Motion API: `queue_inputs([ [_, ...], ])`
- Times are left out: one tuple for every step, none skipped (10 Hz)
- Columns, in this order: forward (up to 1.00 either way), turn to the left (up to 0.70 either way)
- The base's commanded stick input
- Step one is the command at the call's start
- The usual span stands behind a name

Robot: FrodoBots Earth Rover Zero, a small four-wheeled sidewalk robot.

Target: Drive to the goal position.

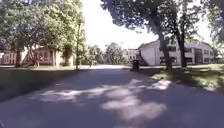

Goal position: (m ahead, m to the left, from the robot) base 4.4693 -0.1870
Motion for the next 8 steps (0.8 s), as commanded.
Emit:
queue_inputs([
  [0.45,0.0],
  [0.45,0.0],
  [0.45,0.0],
  [0.45,0.0],
  [0.45,0.0],
  [0.45,0.0],
  [0.45,0.0],
  [0.45,0.0],
])
